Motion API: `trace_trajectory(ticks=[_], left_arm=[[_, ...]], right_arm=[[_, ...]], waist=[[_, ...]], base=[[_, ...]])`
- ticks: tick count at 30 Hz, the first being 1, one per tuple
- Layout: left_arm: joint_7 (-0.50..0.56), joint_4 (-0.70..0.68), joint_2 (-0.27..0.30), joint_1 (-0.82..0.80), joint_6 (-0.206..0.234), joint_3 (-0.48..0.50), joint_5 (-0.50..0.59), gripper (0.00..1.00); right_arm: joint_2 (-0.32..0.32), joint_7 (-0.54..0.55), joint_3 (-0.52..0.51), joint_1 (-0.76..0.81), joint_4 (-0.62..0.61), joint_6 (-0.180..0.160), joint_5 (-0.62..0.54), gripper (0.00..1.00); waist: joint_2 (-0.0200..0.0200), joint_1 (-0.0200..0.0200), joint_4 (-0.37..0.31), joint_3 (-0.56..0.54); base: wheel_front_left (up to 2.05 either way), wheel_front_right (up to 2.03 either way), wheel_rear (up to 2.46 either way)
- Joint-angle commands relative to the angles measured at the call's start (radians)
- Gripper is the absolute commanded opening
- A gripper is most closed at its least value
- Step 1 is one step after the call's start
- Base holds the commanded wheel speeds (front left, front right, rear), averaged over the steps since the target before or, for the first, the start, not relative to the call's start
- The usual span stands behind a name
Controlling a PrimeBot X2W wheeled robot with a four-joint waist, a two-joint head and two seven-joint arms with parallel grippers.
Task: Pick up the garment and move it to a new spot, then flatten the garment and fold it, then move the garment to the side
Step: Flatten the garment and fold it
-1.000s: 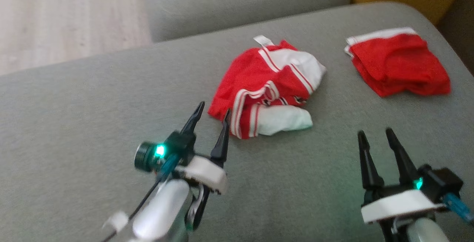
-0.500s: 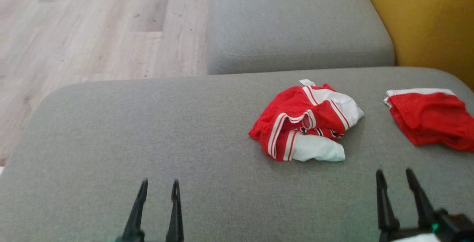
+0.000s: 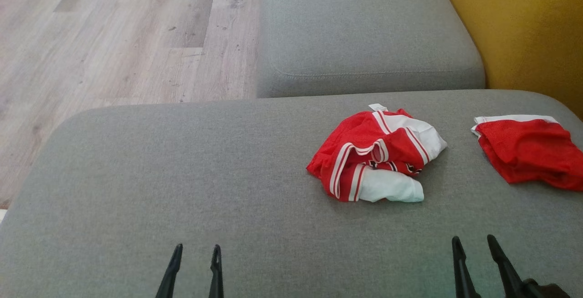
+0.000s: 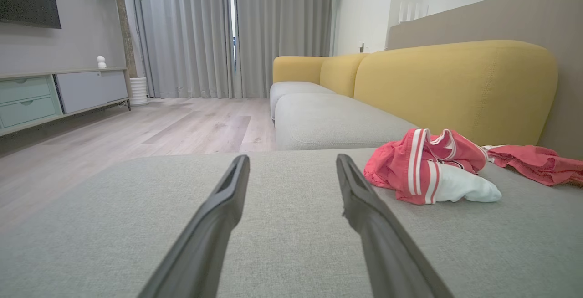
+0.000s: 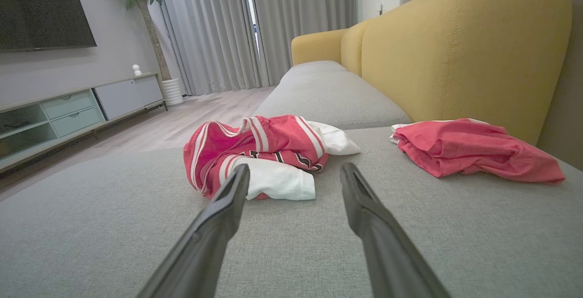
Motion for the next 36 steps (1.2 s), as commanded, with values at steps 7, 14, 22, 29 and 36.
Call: trace_trajectory(ticks=[7,14,22,29,36], left_arm=[[-0.009,-0.037,-0.019,-0.051,-0.013,0.046,0.020,1.00],[-0.009,-0.024,-0.021,-0.073,-0.042,0.023,0.015,1.00],[-0.009,0.085,-0.022,-0.286,-0.104,-0.090,-0.013,1.00],[-0.002,0.279,-0.022,-0.640,-0.162,-0.300,-0.060,1.00],[0.117,0.440,-0.022,-0.974,-0.121,-0.500,-0.204,1.00]], right_arm=[[-0.007,-0.011,0.027,-0.049,-0.024,-0.001,0.006,1.00],[-0.007,-0.011,0.039,-0.055,-0.026,-0.001,0.006,1.00],[-0.014,-0.011,0.078,-0.092,-0.036,-0.001,0.001,1.00],[-0.046,-0.011,0.109,-0.136,-0.037,-0.001,0.008,1.00],[-0.055,-0.011,0.139,-0.224,-0.044,-0.001,0.015,1.00]], waist=[[-0.0001,0.0000,-0.008,0.006],[-0.0001,0.0000,-0.018,0.032],[-0.0001,0.0000,-0.086,0.118],[-0.0001,0.0000,-0.158,0.220],[-0.0001,0.0000,-0.228,0.340]], base=[[0.00,0.00,0.00],[0.00,0.00,0.00],[0.00,0.00,0.00],[0.00,0.00,0.00],[0.00,0.00,0.00]])
